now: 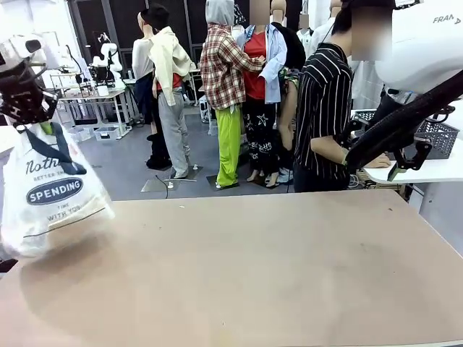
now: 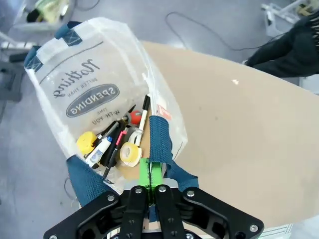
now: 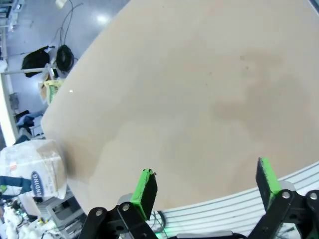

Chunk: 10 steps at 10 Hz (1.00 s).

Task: Transfer purchased items from the store into the shopping bag.
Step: Move the Reusable shopping bag to the right side of the table.

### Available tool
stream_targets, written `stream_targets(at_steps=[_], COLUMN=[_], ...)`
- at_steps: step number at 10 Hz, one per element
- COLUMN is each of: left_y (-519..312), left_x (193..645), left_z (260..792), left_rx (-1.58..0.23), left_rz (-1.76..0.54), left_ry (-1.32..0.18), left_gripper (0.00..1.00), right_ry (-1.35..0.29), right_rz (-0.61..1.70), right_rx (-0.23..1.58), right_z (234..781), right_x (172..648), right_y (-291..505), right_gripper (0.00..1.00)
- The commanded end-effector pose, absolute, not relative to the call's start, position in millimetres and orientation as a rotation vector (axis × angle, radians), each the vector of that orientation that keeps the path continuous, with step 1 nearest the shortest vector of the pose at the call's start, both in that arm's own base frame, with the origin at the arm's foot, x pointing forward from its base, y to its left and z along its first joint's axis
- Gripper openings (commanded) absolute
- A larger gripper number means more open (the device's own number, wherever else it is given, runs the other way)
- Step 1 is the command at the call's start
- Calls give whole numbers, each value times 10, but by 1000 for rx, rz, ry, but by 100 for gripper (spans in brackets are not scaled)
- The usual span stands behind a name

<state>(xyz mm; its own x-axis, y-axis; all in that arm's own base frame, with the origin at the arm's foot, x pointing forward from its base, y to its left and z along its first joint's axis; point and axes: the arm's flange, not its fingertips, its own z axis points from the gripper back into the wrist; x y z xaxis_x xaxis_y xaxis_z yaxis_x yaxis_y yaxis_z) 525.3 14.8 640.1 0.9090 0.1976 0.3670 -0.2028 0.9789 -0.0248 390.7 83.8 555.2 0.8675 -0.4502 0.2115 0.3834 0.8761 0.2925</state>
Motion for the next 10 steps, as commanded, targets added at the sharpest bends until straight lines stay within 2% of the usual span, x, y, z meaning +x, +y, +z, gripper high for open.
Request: stream_targets(at_steps=[1, 2, 4, 6, 7, 10], left_y=[23, 9, -68, -175, -233, -627], left_x=[5438, 5468, 5410, 5335, 5277, 5115], left_z=[6307, 6246, 6308, 6437, 6531, 6751], left_rx=[88, 100, 100, 91, 64, -1], left_rz=[260, 275, 265, 258, 252, 209], left_ry=[-326, -329, -358, -413, -452, -589], left_gripper=[0, 14, 51, 83, 92, 92], right_ry=[-274, -274, -274, -274, -274, -274], right_rz=[-436, -436, -436, -436, -436, -436], right_rx=[251, 251, 251, 251, 251, 251], right_z=[5556, 5556, 5556, 5556, 5556, 5556], right_x=[3919, 3919, 3919, 3919, 3919, 3919], right_y=[836, 836, 836, 836, 836, 836], right_gripper=[100, 100, 100, 100, 100, 100])
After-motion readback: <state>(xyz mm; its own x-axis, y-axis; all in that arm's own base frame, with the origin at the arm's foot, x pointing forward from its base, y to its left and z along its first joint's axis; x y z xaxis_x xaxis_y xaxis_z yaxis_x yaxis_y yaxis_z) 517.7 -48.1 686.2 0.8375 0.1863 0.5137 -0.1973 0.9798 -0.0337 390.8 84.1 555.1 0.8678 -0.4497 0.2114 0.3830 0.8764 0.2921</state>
